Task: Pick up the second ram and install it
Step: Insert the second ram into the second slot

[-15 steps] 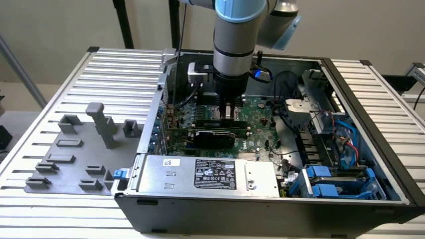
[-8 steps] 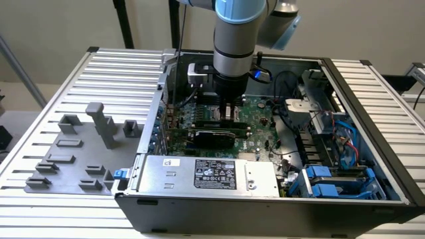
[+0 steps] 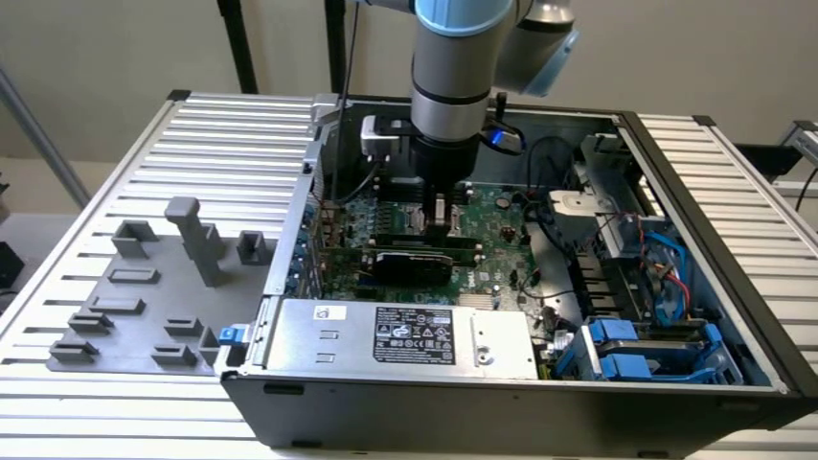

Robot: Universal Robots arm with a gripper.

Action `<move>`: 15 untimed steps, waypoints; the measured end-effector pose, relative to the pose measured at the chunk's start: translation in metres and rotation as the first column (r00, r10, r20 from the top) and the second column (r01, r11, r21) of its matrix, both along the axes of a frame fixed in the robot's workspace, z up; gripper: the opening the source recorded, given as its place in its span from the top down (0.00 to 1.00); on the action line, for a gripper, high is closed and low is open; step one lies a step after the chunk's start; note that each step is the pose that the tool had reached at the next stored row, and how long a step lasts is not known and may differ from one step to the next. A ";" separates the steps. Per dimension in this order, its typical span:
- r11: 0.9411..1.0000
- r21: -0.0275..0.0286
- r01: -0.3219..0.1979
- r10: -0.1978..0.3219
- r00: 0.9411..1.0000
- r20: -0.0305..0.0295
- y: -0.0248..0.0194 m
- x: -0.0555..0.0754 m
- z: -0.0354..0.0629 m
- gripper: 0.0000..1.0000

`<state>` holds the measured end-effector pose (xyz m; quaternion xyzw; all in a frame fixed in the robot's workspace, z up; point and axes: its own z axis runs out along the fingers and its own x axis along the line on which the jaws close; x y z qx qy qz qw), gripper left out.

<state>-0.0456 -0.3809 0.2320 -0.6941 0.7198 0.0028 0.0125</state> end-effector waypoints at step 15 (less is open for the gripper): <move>1.000 0.000 0.000 0.000 1.000 -0.001 0.0000 -0.002 0.0093 0.89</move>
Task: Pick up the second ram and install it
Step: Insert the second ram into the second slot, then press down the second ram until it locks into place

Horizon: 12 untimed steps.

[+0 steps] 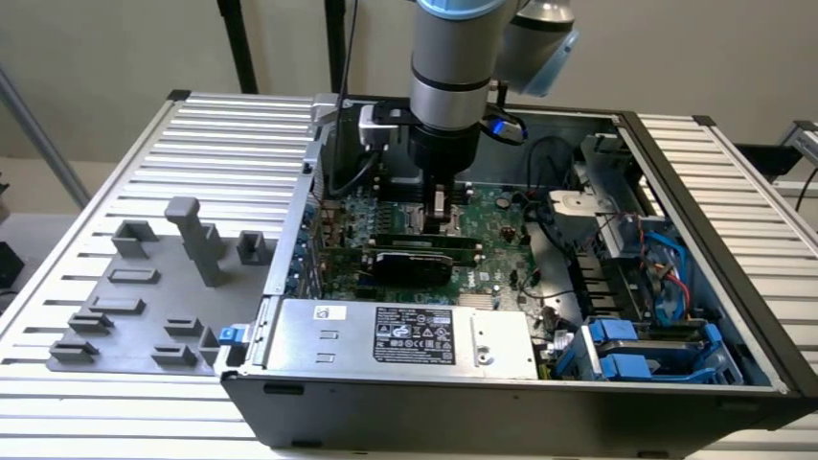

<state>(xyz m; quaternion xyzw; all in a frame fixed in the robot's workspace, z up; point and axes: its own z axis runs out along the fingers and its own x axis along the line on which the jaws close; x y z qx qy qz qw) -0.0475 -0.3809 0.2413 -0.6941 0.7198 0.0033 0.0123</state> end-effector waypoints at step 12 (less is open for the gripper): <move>1.000 0.000 0.000 0.000 1.000 0.000 0.0000 0.000 -0.0001 0.89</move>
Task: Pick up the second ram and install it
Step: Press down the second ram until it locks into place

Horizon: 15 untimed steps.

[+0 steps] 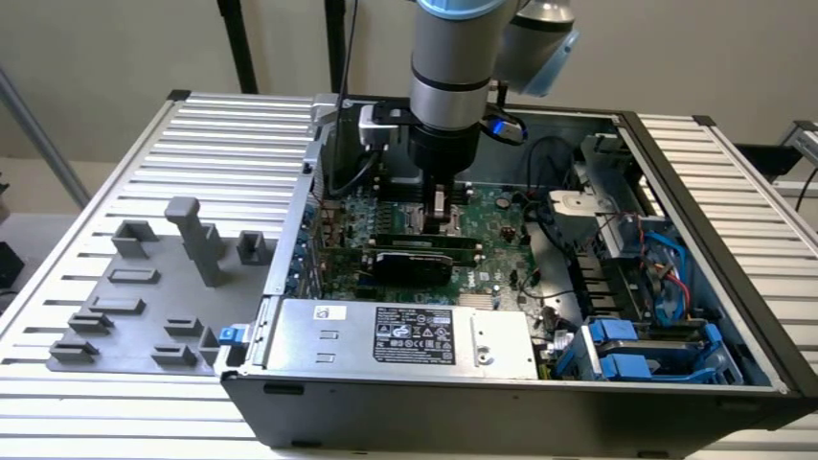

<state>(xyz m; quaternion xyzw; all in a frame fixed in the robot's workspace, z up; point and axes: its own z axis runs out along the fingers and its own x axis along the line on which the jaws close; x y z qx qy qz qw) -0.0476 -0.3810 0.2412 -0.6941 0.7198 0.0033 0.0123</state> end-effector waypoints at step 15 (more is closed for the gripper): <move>1.000 0.001 0.000 0.000 1.000 0.000 0.0009 -0.002 -0.0156 0.89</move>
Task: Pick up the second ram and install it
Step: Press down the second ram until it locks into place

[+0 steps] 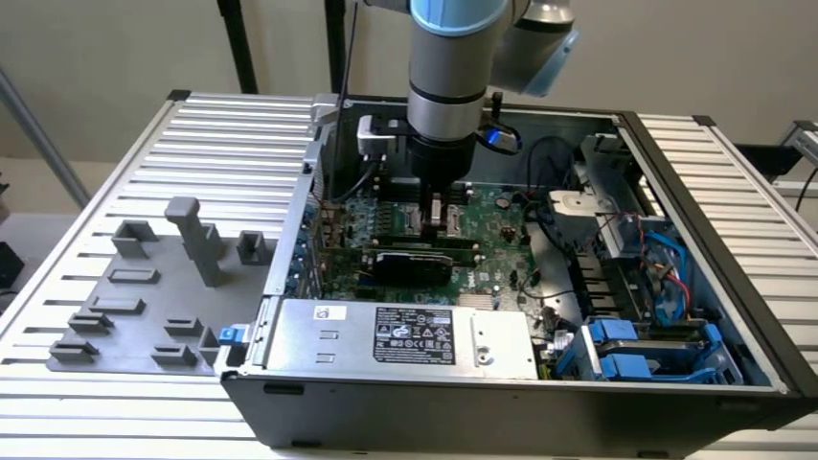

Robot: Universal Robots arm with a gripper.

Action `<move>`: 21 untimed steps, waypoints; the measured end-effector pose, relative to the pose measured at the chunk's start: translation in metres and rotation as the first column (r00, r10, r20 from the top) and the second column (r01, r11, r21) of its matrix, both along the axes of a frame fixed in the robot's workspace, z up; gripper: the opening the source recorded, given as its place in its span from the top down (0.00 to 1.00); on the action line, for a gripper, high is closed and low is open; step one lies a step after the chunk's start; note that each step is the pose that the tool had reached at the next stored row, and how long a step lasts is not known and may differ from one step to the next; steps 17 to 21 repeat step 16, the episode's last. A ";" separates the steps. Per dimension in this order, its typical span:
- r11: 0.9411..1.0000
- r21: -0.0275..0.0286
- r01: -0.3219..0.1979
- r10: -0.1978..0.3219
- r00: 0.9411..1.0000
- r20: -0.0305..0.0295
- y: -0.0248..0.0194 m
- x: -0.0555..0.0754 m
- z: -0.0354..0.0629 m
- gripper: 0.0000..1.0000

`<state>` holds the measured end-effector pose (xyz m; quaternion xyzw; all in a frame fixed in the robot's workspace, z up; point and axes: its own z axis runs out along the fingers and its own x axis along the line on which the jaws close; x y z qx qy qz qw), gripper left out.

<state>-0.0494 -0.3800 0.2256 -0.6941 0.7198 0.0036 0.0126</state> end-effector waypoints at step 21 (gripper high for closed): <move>1.000 0.002 0.000 0.000 1.000 0.000 0.0000 0.000 0.0221 0.89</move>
